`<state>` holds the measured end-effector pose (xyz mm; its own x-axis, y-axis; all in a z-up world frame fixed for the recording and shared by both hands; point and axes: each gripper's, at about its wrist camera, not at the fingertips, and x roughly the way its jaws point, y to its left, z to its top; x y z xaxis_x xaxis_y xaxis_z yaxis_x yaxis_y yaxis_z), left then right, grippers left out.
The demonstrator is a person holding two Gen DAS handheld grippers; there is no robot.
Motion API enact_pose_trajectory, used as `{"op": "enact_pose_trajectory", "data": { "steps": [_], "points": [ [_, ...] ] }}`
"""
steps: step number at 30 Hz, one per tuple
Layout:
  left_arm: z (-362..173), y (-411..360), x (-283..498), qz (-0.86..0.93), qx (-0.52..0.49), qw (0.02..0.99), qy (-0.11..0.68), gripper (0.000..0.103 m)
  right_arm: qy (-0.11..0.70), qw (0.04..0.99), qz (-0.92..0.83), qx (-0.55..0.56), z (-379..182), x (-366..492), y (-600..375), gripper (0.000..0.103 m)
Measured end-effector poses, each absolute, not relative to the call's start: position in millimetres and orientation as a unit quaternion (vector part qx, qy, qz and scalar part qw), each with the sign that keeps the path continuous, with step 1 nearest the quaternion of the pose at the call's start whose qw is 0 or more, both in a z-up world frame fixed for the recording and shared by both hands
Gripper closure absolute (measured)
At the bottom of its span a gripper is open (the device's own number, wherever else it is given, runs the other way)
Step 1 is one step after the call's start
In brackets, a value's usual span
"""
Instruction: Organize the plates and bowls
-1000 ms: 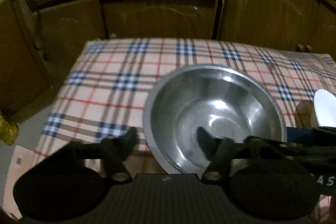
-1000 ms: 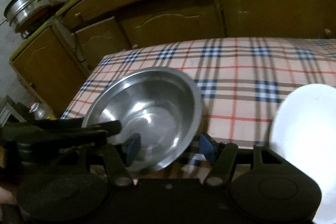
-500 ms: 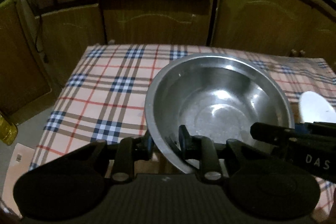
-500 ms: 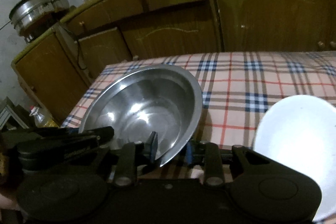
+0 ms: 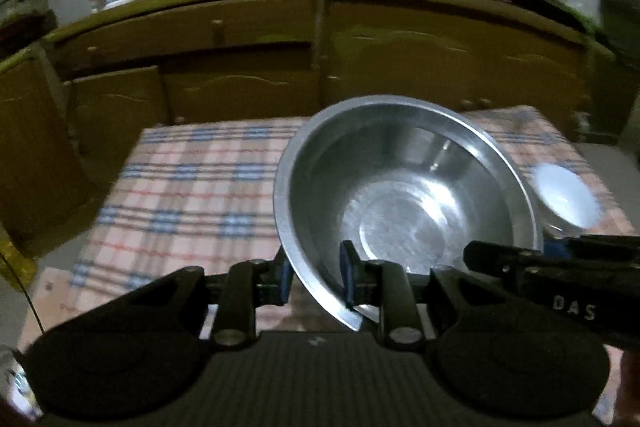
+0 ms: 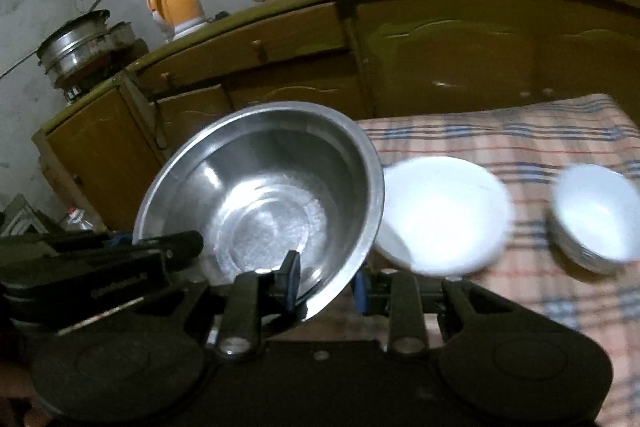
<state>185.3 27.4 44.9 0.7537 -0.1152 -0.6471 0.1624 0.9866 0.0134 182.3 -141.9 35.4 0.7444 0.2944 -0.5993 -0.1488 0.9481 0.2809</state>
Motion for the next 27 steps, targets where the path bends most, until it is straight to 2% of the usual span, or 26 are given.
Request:
{"op": "enact_pose_trajectory", "data": {
  "steps": [6,12,27],
  "points": [
    [24.8,-19.7,133.1,-0.114,0.026,0.928,0.354,0.078,0.338,0.934,0.074,0.095,27.7,108.5,-188.3,0.068],
    [-13.2,-62.1,101.9,-0.147,0.040,0.913,0.378,0.078,0.362,0.926,0.038,0.102,-12.0,59.0,-227.2,0.068],
    [-60.6,-83.1,80.8,-0.138,0.040,0.902,0.407,0.077,0.398,0.910,0.026,0.112,-69.0,40.1,-251.9,0.068]
  ]
}}
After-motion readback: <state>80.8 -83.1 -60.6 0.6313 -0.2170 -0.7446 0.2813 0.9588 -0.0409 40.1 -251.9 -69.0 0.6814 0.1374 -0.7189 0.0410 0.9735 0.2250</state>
